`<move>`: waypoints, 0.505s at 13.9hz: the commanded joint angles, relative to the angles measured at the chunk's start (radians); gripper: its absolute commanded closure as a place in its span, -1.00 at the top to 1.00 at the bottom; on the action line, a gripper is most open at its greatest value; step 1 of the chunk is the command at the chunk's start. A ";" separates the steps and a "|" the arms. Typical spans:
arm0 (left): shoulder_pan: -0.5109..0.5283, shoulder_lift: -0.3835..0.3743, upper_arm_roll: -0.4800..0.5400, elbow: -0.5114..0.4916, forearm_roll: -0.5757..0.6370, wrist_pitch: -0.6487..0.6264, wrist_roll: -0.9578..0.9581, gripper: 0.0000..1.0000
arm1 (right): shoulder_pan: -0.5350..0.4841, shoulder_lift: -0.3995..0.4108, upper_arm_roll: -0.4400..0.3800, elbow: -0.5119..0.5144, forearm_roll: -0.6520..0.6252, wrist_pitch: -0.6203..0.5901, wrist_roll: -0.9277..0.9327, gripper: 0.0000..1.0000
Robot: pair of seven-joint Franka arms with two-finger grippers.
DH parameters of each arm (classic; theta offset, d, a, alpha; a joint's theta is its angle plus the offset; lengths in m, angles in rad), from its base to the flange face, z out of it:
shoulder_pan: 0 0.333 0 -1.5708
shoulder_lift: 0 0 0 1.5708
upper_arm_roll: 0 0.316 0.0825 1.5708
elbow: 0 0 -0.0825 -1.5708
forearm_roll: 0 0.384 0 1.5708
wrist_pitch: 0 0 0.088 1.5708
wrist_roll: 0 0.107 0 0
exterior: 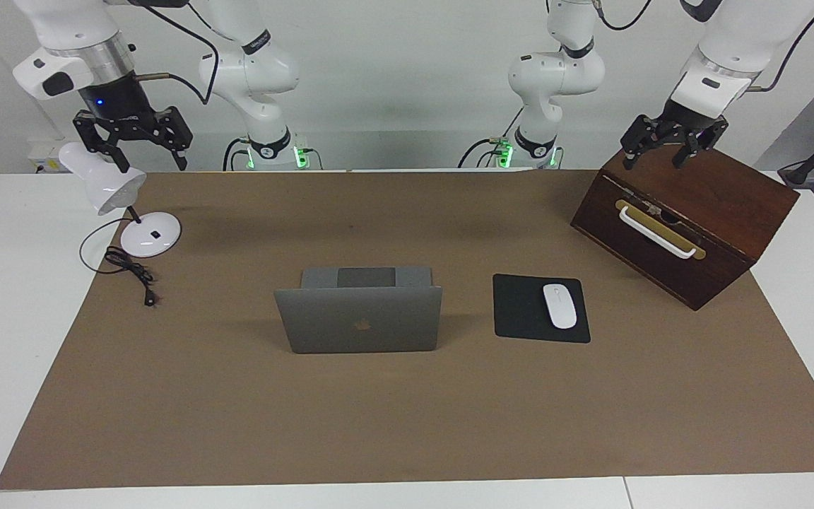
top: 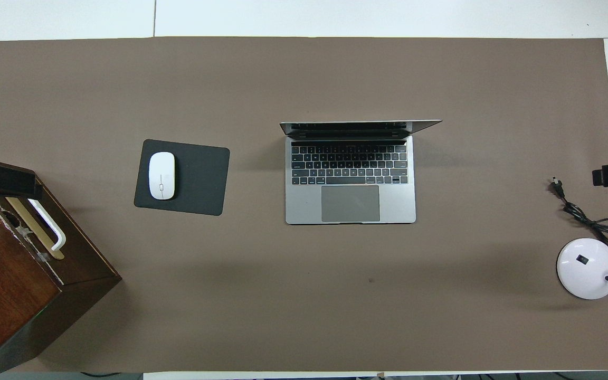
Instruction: Close laptop with both arms
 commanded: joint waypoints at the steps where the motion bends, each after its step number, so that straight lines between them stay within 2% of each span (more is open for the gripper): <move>1: 0.002 -0.021 -0.004 -0.018 0.006 0.011 -0.010 1.00 | -0.018 -0.039 -0.003 -0.029 -0.007 0.023 -0.026 1.00; 7: 0.000 -0.021 -0.004 -0.021 0.006 0.011 -0.010 1.00 | -0.015 -0.059 0.000 -0.030 -0.005 0.026 -0.084 1.00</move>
